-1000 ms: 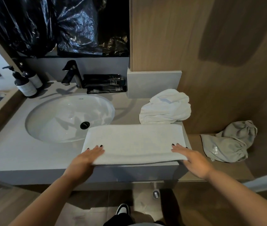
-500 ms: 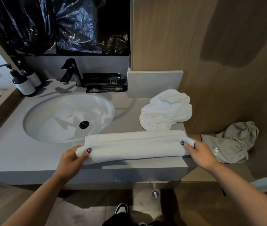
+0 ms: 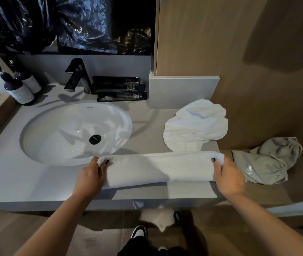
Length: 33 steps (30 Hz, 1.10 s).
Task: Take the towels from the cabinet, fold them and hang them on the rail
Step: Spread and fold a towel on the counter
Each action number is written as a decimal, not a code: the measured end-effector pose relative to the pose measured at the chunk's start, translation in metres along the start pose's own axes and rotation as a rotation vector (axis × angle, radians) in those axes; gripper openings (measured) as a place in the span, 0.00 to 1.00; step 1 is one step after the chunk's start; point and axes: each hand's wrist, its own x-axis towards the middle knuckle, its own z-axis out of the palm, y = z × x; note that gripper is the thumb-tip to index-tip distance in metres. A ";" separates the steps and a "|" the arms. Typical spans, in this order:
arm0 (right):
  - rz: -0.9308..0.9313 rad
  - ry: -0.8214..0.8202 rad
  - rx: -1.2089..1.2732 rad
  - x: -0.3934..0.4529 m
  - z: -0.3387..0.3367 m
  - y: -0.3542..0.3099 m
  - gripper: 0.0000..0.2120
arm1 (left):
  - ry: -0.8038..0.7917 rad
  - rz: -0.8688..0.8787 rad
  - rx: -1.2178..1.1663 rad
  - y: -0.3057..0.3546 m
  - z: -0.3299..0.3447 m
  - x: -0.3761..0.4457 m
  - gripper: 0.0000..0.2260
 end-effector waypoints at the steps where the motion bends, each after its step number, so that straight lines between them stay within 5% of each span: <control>1: -0.009 0.017 -0.009 0.002 0.002 0.001 0.16 | -0.009 -0.001 0.009 0.001 0.000 0.003 0.08; 16: -0.098 -0.001 -0.057 0.016 0.004 -0.004 0.16 | -0.135 -0.058 0.237 0.001 -0.008 0.028 0.16; 18: -0.077 -0.031 -0.060 0.017 0.003 -0.007 0.16 | -0.057 0.007 0.416 0.016 -0.010 0.029 0.12; 22: -0.033 -0.078 -0.079 0.019 0.002 -0.010 0.16 | -0.011 0.327 0.512 0.062 0.023 0.027 0.22; 25: 0.029 -0.101 -0.093 0.022 0.000 -0.013 0.20 | -0.145 0.597 0.374 0.093 0.061 0.018 0.18; 28: 0.177 -0.164 -0.022 0.031 -0.004 -0.021 0.21 | -0.253 0.592 0.422 0.096 0.076 0.016 0.22; 31: 0.211 -0.009 0.046 0.032 -0.008 -0.037 0.16 | -0.279 0.536 0.463 0.089 0.080 0.019 0.25; 33: -0.025 0.171 -0.078 0.019 0.001 -0.049 0.17 | -0.296 0.518 0.471 0.090 0.082 0.018 0.26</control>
